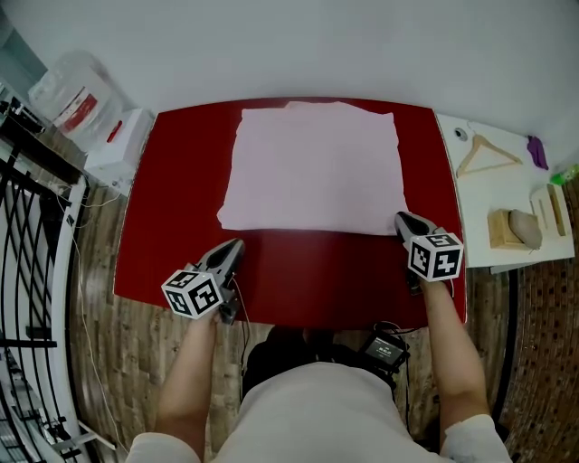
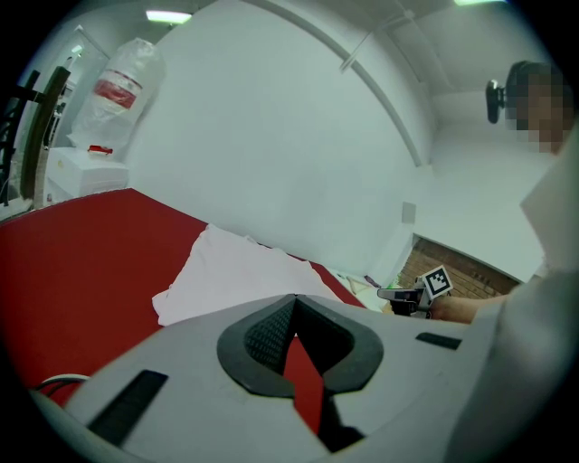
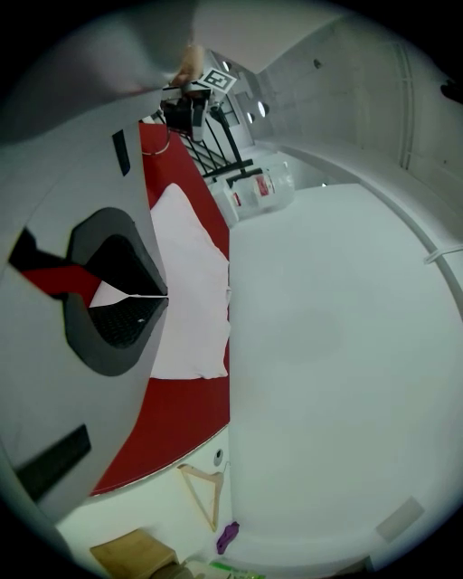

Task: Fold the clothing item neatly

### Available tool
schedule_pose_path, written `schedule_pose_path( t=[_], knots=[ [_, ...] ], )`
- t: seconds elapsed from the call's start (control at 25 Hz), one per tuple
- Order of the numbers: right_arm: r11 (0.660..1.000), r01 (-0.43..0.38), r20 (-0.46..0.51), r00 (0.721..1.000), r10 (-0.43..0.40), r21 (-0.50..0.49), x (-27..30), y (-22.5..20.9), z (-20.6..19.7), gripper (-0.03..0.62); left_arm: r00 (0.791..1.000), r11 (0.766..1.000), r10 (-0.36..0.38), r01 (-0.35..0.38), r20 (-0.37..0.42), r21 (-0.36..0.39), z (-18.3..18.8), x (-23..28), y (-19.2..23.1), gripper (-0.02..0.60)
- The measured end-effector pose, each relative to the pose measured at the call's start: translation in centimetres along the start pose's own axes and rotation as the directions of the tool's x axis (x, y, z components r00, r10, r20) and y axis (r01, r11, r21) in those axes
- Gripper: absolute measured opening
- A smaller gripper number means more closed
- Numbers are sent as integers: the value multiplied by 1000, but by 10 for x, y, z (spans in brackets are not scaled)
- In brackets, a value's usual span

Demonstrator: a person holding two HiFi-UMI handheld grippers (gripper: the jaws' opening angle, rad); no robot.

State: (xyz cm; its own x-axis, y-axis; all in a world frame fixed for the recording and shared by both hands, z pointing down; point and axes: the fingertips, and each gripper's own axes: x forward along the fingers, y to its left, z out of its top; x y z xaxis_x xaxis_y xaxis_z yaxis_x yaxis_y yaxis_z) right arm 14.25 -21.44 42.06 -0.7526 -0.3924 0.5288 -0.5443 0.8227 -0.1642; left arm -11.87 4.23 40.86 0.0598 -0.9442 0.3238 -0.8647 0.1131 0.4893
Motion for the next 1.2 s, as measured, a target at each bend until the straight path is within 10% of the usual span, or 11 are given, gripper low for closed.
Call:
schedule_pose_path(
  t=[0.68, 1.2],
  knots=[
    [1000, -1, 82, 997, 0, 8, -48, 40, 26, 15, 993, 992, -117, 116, 1, 54, 13, -16, -51, 5],
    [996, 80, 140, 986, -86, 49, -118, 124, 12, 15, 950, 947, -307, 310, -49, 82, 8, -86, -84, 5]
  ],
)
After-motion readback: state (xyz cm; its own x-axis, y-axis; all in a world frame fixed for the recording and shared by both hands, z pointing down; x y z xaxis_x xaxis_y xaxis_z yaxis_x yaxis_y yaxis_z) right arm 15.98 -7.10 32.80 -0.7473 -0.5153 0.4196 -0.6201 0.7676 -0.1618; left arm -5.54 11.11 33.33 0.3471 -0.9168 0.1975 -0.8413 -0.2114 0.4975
